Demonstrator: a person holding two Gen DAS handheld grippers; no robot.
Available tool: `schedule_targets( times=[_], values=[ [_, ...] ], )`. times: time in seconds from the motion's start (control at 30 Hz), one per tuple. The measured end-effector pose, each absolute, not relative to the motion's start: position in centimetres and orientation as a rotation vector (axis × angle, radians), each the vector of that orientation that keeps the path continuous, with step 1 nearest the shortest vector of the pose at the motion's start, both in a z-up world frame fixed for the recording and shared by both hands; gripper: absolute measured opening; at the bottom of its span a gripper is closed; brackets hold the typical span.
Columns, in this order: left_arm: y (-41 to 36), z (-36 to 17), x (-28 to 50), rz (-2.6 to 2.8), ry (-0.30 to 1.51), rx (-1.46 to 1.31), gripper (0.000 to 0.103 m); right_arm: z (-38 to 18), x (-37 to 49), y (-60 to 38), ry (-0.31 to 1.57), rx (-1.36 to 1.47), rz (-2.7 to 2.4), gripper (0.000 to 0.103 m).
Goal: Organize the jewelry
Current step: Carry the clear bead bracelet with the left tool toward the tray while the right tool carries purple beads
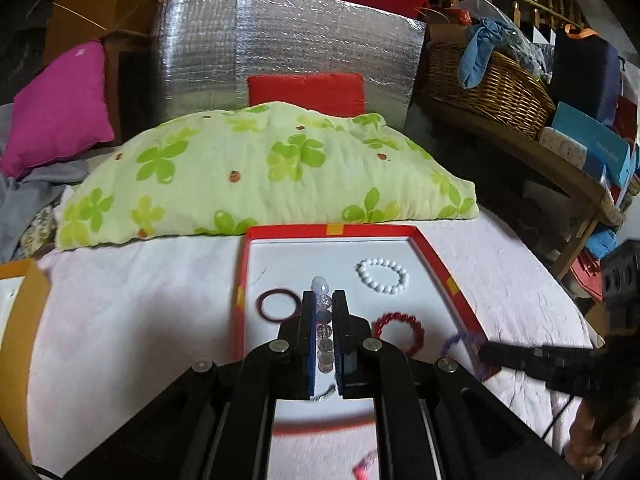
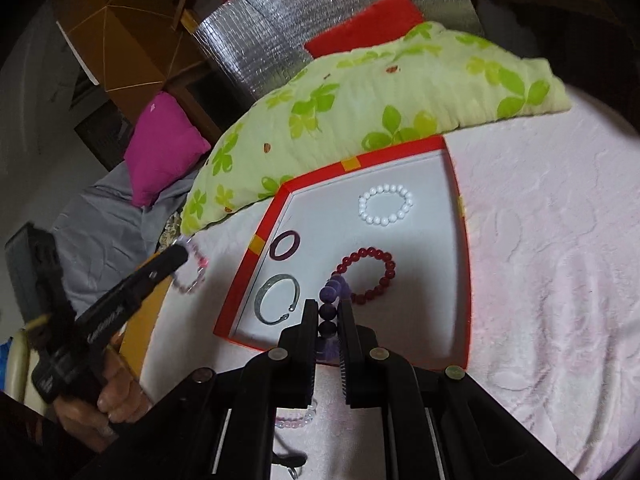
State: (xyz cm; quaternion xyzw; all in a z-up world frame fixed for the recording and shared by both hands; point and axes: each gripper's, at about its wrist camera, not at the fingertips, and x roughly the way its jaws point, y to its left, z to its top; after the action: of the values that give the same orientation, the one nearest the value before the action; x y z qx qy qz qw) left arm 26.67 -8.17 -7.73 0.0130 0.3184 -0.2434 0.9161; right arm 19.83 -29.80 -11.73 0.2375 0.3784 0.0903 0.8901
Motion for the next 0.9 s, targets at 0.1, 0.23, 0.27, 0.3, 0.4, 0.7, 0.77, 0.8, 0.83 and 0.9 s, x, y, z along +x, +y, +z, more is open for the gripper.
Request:
schedule_targets(
  times=[0.1, 0.23, 0.27, 0.3, 0.4, 0.7, 0.77, 0.8, 0.83, 0.9],
  values=[
    [-9.5, -8.1, 28.5, -0.528, 0.677, 0.045, 0.008, -12.4, 20.4, -29.5, 0.819, 0.512, 0.235, 0.011],
    [-11.4, -8.4, 30.3, -0.550, 0.683, 0.078, 0.008, -12.8, 21.2, -28.9, 0.841, 0.522, 0.284, 0.011],
    [-11.7, -8.5, 30.6, -0.555, 0.682, 0.079, 0.008, -12.8, 21.4, -28.9, 0.842, 0.522, 0.292, 0.011],
    [-12.0, -8.5, 30.9, -0.559, 0.680, 0.080, 0.008, -12.8, 21.6, -28.9, 0.842, 0.524, 0.296, 0.011],
    [-12.9, -9.1, 32.1, -0.570, 0.690, 0.069, 0.008, -13.3, 22.5, -29.2, 0.858, 0.556, 0.320, 0.011],
    [-15.8, -11.6, 35.3, -0.595, 0.782, 0.057, 0.008, -14.5, 23.6, -28.4, 0.904, 0.554, 0.338, 0.011],
    [-16.2, -12.2, 35.7, -0.599, 0.805, 0.061, 0.008, -15.0, 23.8, -28.7, 0.920, 0.552, 0.320, 0.011],
    [-16.4, -12.6, 35.8, -0.598, 0.815, 0.070, 0.008, -15.1, 23.8, -28.7, 0.924, 0.552, 0.315, 0.011],
    [-16.5, -13.0, 36.0, -0.594, 0.831, 0.078, 0.008, -15.2, 23.9, -28.8, 0.926, 0.551, 0.312, 0.011],
    [-16.7, -13.6, 36.3, -0.591, 0.860, 0.083, 0.008, -15.3, 23.8, -28.9, 0.927, 0.537, 0.299, 0.011]
  ],
)
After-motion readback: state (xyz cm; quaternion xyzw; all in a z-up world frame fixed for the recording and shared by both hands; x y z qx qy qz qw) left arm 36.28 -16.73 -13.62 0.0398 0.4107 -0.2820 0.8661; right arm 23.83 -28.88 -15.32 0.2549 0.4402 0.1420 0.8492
